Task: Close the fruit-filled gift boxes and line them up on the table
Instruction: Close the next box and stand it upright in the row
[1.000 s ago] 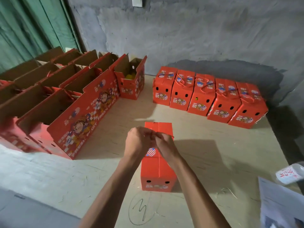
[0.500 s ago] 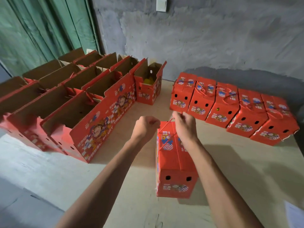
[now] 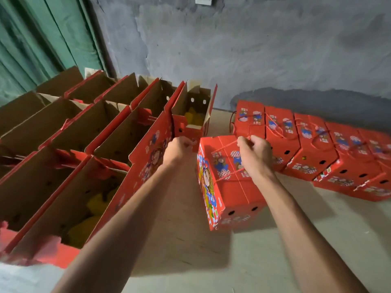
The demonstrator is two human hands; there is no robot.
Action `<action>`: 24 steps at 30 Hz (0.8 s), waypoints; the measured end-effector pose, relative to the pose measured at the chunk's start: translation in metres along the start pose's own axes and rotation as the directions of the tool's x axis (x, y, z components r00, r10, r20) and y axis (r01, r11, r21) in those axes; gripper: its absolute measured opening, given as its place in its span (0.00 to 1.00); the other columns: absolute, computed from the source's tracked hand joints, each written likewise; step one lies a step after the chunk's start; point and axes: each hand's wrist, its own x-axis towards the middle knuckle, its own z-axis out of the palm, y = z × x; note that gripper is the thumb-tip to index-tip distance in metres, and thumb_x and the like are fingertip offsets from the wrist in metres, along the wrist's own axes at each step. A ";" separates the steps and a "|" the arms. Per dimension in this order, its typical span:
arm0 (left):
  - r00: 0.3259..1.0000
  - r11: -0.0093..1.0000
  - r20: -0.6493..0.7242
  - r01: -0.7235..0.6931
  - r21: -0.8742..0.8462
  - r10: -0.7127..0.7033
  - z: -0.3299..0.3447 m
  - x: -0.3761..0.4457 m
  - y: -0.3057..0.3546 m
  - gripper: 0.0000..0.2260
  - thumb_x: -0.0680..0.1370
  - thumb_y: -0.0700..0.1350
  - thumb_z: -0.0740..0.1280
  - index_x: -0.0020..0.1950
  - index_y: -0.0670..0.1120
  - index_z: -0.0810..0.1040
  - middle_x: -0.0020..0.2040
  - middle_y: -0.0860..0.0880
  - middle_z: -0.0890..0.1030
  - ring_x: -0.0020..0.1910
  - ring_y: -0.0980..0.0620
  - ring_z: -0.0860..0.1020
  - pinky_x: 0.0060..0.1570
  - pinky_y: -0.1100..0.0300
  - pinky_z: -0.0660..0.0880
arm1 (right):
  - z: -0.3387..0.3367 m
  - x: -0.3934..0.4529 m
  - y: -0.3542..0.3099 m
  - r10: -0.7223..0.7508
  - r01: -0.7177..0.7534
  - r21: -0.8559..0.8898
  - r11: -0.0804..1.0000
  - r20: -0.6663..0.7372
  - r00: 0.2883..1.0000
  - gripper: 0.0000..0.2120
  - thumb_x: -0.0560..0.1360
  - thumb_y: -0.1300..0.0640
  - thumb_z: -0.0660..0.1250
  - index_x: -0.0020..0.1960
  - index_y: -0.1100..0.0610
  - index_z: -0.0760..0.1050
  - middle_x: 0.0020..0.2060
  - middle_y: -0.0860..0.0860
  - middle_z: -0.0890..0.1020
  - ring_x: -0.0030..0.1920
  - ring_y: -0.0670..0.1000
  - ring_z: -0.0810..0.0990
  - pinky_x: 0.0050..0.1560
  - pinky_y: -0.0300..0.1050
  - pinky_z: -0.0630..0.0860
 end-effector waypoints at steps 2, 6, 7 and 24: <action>1.000 1.000 0.012 -0.005 0.025 0.005 0.009 0.032 -0.005 0.11 0.79 0.41 0.67 0.58 0.49 0.85 0.57 0.46 0.85 0.56 0.44 0.82 0.56 0.55 0.78 | 0.015 0.018 -0.002 -0.019 0.019 -0.001 1.000 -0.015 1.000 0.19 0.79 0.52 0.64 0.40 0.69 0.71 0.32 0.66 0.76 0.32 0.53 0.69 0.33 0.54 0.70; 0.981 0.950 0.076 -0.193 0.244 0.180 0.032 0.090 -0.013 0.19 0.77 0.42 0.68 0.69 0.49 0.78 0.66 0.44 0.77 0.66 0.42 0.74 0.65 0.47 0.72 | 0.044 0.045 0.003 -0.051 0.051 0.004 0.999 -0.065 0.997 0.19 0.79 0.54 0.66 0.35 0.65 0.68 0.28 0.59 0.73 0.30 0.52 0.66 0.32 0.49 0.64; 0.968 0.906 0.089 -0.249 0.342 0.233 0.038 0.104 -0.015 0.23 0.78 0.41 0.67 0.73 0.48 0.74 0.70 0.44 0.74 0.70 0.43 0.70 0.69 0.46 0.68 | 0.049 0.051 0.008 -0.041 0.043 0.031 0.999 -0.057 0.998 0.19 0.78 0.54 0.66 0.35 0.65 0.67 0.27 0.55 0.71 0.30 0.51 0.66 0.32 0.48 0.63; 0.966 0.738 0.223 -0.247 0.627 0.134 0.064 0.158 -0.002 0.14 0.78 0.43 0.68 0.64 0.51 0.81 0.58 0.46 0.84 0.59 0.43 0.81 0.57 0.52 0.77 | 0.037 0.051 0.042 0.172 -0.127 0.276 0.953 -0.144 0.975 0.15 0.76 0.58 0.66 0.33 0.61 0.68 0.22 0.43 0.67 0.26 0.48 0.64 0.30 0.43 0.62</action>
